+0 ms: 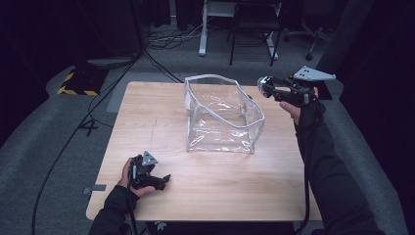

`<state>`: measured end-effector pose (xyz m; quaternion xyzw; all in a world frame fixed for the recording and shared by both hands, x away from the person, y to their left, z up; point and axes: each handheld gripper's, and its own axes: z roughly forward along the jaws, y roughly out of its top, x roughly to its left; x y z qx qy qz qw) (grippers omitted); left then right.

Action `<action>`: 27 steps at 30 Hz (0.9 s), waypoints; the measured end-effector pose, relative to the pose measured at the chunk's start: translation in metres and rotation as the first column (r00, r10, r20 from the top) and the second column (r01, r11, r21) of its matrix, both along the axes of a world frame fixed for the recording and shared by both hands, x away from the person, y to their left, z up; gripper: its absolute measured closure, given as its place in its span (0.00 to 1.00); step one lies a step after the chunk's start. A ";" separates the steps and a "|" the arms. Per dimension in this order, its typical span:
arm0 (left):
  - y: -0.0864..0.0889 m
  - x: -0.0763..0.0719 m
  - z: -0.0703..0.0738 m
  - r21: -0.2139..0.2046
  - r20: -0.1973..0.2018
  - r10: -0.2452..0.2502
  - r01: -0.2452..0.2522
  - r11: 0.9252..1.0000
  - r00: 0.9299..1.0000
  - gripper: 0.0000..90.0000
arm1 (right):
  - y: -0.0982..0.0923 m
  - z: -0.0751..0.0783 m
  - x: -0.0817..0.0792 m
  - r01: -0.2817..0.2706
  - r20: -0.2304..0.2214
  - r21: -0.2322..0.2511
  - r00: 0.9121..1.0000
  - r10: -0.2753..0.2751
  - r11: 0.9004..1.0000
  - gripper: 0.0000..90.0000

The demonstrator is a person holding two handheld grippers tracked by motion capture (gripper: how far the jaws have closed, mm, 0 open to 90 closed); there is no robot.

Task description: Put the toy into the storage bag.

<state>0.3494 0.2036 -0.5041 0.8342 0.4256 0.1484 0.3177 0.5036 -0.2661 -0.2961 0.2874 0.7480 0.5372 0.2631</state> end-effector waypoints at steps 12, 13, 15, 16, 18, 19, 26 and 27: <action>0.000 0.000 0.000 0.000 0.000 0.000 0.000 1.000 1.000 0.01 | 0.024 0.004 -0.001 -0.050 -0.002 -0.024 0.999 0.050 0.998 0.54; 0.000 0.000 0.000 0.001 0.000 0.000 0.000 1.000 1.000 0.01 | 0.026 0.004 -0.001 -0.055 -0.004 -0.023 0.998 0.055 0.998 0.54; 0.000 0.000 0.000 0.000 0.000 0.000 0.000 1.000 1.000 0.01 | 0.030 0.004 0.000 -0.062 -0.009 -0.030 0.998 0.062 0.998 0.54; 0.000 0.000 0.000 0.000 0.000 0.000 0.000 1.000 1.000 0.01 | 0.032 0.004 0.000 -0.064 -0.008 -0.031 0.998 0.063 0.998 0.54; 0.000 0.000 0.000 0.001 0.000 0.000 0.000 1.000 1.000 0.01 | 0.035 0.004 0.000 -0.072 -0.009 -0.035 0.997 0.072 0.997 0.54; 0.000 0.000 0.000 0.001 0.000 0.000 0.000 1.000 1.000 0.01 | 0.035 0.004 0.000 -0.072 -0.009 -0.035 0.997 0.072 0.997 0.54; 0.000 0.000 0.000 0.001 0.000 0.000 0.000 1.000 1.000 0.01 | 0.053 0.005 0.002 -0.112 -0.017 -0.055 0.994 0.111 0.992 0.54; 0.000 0.000 0.000 0.000 0.000 0.000 0.000 1.000 1.000 0.01 | 0.057 0.004 0.003 -0.117 -0.019 -0.059 0.993 0.116 0.991 0.54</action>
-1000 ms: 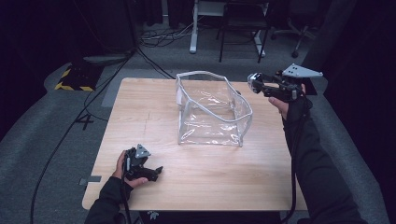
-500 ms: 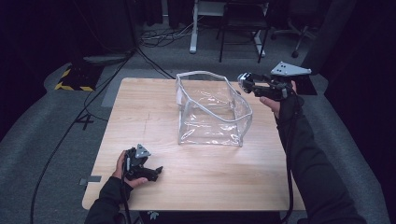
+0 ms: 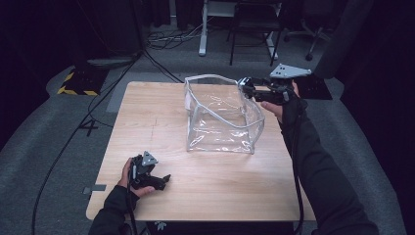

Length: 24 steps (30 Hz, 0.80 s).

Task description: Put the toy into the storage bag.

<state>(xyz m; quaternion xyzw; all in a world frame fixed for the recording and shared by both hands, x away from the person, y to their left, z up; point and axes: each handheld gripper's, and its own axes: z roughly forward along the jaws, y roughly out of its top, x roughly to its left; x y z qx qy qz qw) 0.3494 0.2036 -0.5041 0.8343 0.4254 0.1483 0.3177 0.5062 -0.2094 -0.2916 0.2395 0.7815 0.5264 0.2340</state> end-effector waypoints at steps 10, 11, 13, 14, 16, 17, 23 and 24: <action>0.000 0.000 0.000 0.000 0.002 0.001 -0.001 1.000 1.000 0.01 | 0.019 -0.002 0.004 -0.028 -0.006 -0.032 1.000 0.028 0.999 0.54; 0.000 0.000 0.000 0.001 0.003 0.002 -0.002 1.000 1.000 0.01 | 0.020 -0.002 0.005 -0.028 -0.007 -0.034 1.000 0.028 0.999 0.54; 0.000 0.000 0.000 0.000 0.003 0.001 -0.001 1.000 1.000 0.01 | 0.023 -0.003 0.006 -0.038 -0.014 -0.038 0.999 0.037 0.999 0.54; 0.000 0.000 0.000 0.001 0.002 0.002 -0.002 1.000 1.000 0.01 | 0.025 -0.004 0.007 -0.037 -0.017 -0.045 0.999 0.036 0.998 0.54; 0.000 0.000 0.000 0.003 0.002 0.000 0.000 1.000 1.000 0.01 | 0.028 -0.005 0.008 -0.044 -0.022 -0.050 0.999 0.043 0.998 0.54; 0.000 0.000 0.000 0.003 0.003 0.000 0.000 1.000 1.000 0.01 | 0.029 -0.005 0.008 -0.049 -0.026 -0.051 0.999 0.047 0.998 0.54; 0.000 0.000 0.000 0.003 0.002 0.000 0.000 1.000 1.000 0.01 | 0.037 -0.007 0.011 -0.067 -0.042 -0.077 0.997 0.064 0.995 0.54; 0.000 0.000 0.000 0.003 0.003 0.000 0.000 1.000 1.000 0.01 | 0.038 -0.007 0.012 -0.070 -0.042 -0.083 0.997 0.066 0.994 0.54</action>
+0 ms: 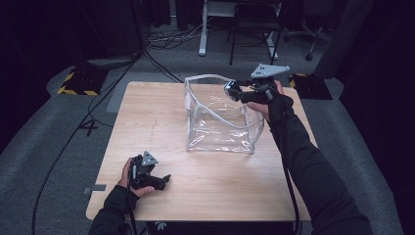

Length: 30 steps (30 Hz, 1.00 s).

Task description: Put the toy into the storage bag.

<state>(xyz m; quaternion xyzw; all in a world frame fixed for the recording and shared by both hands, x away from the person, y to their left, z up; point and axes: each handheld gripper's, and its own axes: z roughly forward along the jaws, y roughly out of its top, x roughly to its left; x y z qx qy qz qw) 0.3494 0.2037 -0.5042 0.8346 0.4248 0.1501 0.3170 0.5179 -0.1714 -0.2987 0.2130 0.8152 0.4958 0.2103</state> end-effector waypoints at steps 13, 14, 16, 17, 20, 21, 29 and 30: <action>0.000 0.000 0.000 0.000 0.000 0.000 0.000 1.000 1.000 0.01 | 0.020 0.001 0.006 -0.052 -0.053 -0.141 0.998 0.045 0.989 0.53; 0.000 0.000 0.000 0.000 0.000 0.000 0.000 1.000 1.000 0.01 | 0.023 0.000 0.007 -0.062 -0.076 -0.184 0.996 0.048 0.981 0.53; 0.000 0.000 0.000 0.000 0.000 0.000 0.000 1.000 1.000 0.01 | 0.025 0.000 0.008 -0.071 -0.094 -0.218 0.994 0.052 0.973 0.53; 0.000 0.000 0.000 0.000 0.000 0.000 0.000 1.000 1.000 0.01 | 0.026 0.000 0.008 -0.074 -0.100 -0.230 0.994 0.052 0.970 0.53; 0.000 0.000 0.000 0.000 0.000 -0.001 0.001 1.000 1.000 0.01 | 0.029 0.000 0.008 -0.083 -0.127 -0.282 0.991 0.048 0.956 0.53; 0.000 0.000 0.000 0.000 0.000 0.000 0.000 1.000 1.000 0.01 | 0.030 -0.001 0.009 -0.085 -0.131 -0.299 0.990 0.048 0.950 0.53; 0.000 0.000 0.000 0.000 -0.002 -0.001 0.001 1.000 1.000 0.01 | 0.034 -0.004 0.009 -0.124 -0.188 -0.404 0.981 0.051 0.906 0.53; 0.000 0.000 0.000 0.000 -0.002 -0.001 0.001 1.000 1.000 0.01 | 0.035 -0.005 0.009 -0.129 -0.194 -0.403 0.980 0.054 0.906 0.53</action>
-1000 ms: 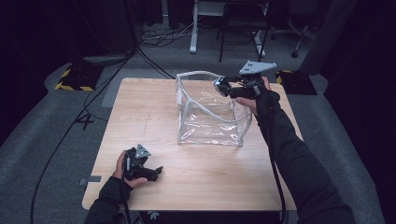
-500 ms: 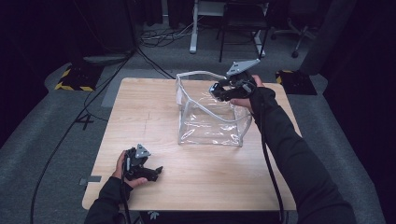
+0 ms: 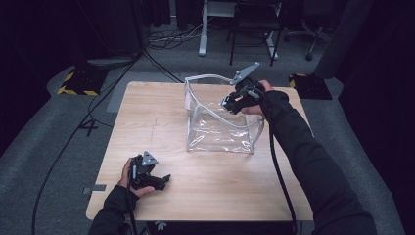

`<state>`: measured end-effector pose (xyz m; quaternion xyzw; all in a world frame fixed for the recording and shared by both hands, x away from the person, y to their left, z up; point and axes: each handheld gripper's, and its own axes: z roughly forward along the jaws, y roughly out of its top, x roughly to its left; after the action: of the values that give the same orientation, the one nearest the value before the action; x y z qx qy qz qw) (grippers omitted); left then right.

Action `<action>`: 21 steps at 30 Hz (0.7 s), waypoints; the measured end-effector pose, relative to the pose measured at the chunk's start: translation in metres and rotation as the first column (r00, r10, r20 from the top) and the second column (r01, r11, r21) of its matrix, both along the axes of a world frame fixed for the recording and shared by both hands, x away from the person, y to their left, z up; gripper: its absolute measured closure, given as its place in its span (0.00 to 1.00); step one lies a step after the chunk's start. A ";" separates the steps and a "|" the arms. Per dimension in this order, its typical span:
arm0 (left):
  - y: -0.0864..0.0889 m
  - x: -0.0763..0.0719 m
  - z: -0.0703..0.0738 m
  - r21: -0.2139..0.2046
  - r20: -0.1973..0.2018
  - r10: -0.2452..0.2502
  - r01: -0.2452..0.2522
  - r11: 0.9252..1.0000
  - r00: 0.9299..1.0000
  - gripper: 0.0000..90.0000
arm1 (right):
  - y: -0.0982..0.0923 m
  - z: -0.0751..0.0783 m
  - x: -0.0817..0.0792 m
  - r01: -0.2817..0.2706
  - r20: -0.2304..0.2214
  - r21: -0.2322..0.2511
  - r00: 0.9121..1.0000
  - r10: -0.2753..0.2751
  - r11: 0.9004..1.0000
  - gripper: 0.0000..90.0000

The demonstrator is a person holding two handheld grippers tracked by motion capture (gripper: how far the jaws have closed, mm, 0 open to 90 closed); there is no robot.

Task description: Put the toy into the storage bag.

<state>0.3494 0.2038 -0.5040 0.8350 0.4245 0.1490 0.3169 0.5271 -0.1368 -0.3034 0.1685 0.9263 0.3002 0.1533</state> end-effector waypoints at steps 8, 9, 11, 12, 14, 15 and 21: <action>0.000 0.000 0.000 -0.003 0.000 0.002 -0.002 1.000 1.000 0.01 | -0.001 -0.003 -0.001 -0.009 -0.023 -0.030 1.000 0.008 1.000 0.53; 0.000 0.000 0.000 -0.002 0.000 0.001 -0.001 1.000 1.000 0.01 | -0.001 -0.003 -0.001 -0.012 -0.022 -0.037 1.000 0.011 0.999 0.53; 0.000 0.000 0.000 -0.003 0.000 0.002 -0.002 1.000 1.000 0.01 | -0.002 -0.003 -0.002 -0.020 -0.020 -0.047 1.000 0.019 0.999 0.53; 0.000 0.000 0.000 -0.002 0.000 0.001 -0.001 1.000 1.000 0.01 | -0.001 -0.003 -0.003 -0.031 -0.016 -0.054 0.999 0.030 0.998 0.53; 0.000 0.000 0.000 -0.003 0.000 0.002 -0.002 1.000 1.000 0.01 | -0.001 -0.002 -0.005 -0.039 -0.012 -0.066 0.999 0.038 0.997 0.53; 0.000 0.000 0.000 -0.002 0.001 0.002 -0.002 1.000 1.000 0.01 | -0.001 -0.002 -0.006 -0.043 -0.019 -0.068 0.999 0.042 0.997 0.53; 0.000 0.000 0.000 -0.002 0.001 0.001 -0.001 1.000 1.000 0.01 | -0.002 -0.002 -0.011 -0.061 -0.020 -0.092 0.998 0.059 0.994 0.53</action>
<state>0.3494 0.2036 -0.5041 0.8343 0.4252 0.1491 0.3177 0.5158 -0.1392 -0.3052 0.1359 0.9451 0.2601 0.1440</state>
